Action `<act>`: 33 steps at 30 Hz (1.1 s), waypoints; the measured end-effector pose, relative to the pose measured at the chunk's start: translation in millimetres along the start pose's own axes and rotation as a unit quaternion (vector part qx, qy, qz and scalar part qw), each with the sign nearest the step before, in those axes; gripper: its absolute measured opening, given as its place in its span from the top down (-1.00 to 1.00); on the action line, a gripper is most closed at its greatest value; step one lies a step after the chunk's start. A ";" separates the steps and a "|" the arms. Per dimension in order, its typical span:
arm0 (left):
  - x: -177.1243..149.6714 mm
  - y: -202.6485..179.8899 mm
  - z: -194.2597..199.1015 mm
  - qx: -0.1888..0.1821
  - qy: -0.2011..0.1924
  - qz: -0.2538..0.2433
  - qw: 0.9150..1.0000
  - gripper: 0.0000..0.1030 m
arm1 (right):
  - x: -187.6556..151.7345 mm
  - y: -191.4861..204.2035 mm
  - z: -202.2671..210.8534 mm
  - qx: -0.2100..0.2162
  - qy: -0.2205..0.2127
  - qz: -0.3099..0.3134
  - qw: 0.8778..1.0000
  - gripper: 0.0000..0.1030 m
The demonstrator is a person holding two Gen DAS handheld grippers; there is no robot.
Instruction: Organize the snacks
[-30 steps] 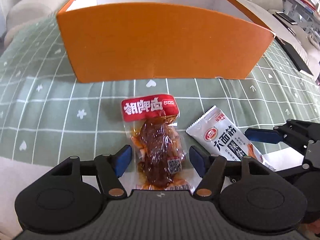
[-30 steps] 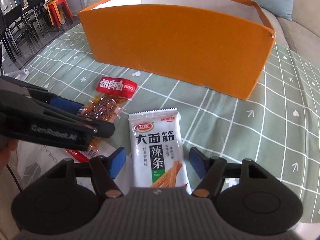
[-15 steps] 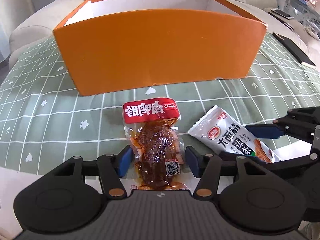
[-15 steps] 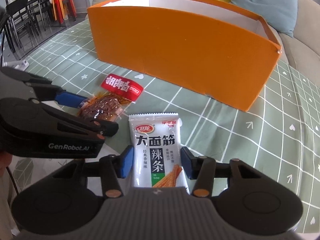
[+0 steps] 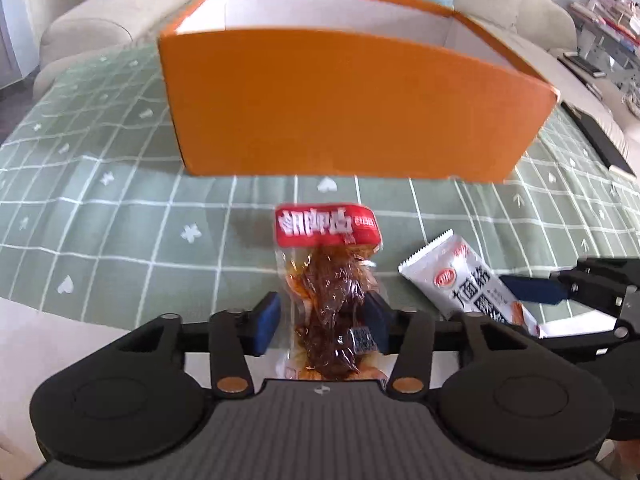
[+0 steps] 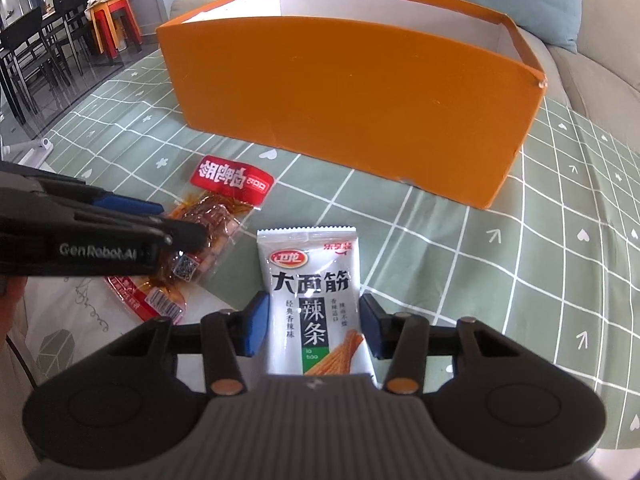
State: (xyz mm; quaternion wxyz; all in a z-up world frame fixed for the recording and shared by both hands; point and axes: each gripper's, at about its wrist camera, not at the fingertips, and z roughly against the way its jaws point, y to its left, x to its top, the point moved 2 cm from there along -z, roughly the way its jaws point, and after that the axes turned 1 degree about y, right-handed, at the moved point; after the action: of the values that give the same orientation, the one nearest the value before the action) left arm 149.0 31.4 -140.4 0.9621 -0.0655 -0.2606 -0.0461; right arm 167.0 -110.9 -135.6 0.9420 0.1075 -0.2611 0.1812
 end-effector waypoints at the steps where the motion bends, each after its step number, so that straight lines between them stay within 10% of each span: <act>1: -1.0 -0.5 -1.5 -0.003 -0.003 0.002 1.000 -0.37 | 0.1 -0.2 0.0 0.001 -0.001 0.001 1.000 0.09; 6: 0.4 -8.8 -8.9 0.010 -0.019 -0.033 0.999 -0.48 | -0.6 0.4 -0.2 0.007 -0.003 0.007 1.000 0.09; 14: -3.4 -20.3 -7.2 0.018 -0.061 -0.065 0.996 -0.03 | -1.1 5.3 -1.8 0.004 -0.008 0.026 1.000 0.07; 25: 0.3 -4.7 10.8 -0.064 -0.045 0.020 0.997 0.31 | 0.7 2.1 -3.1 0.015 -0.008 0.013 1.000 0.08; 33: 1.0 20.6 15.1 -0.166 -0.035 0.149 0.974 0.31 | 2.6 -3.6 -2.6 0.031 -0.008 -0.018 0.999 0.09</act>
State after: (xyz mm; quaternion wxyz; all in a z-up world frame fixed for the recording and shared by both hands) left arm 144.9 54.0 -129.1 0.9242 -0.2639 -0.2698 0.0577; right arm 171.7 -112.7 -136.8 0.9392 0.1426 -0.2611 0.1713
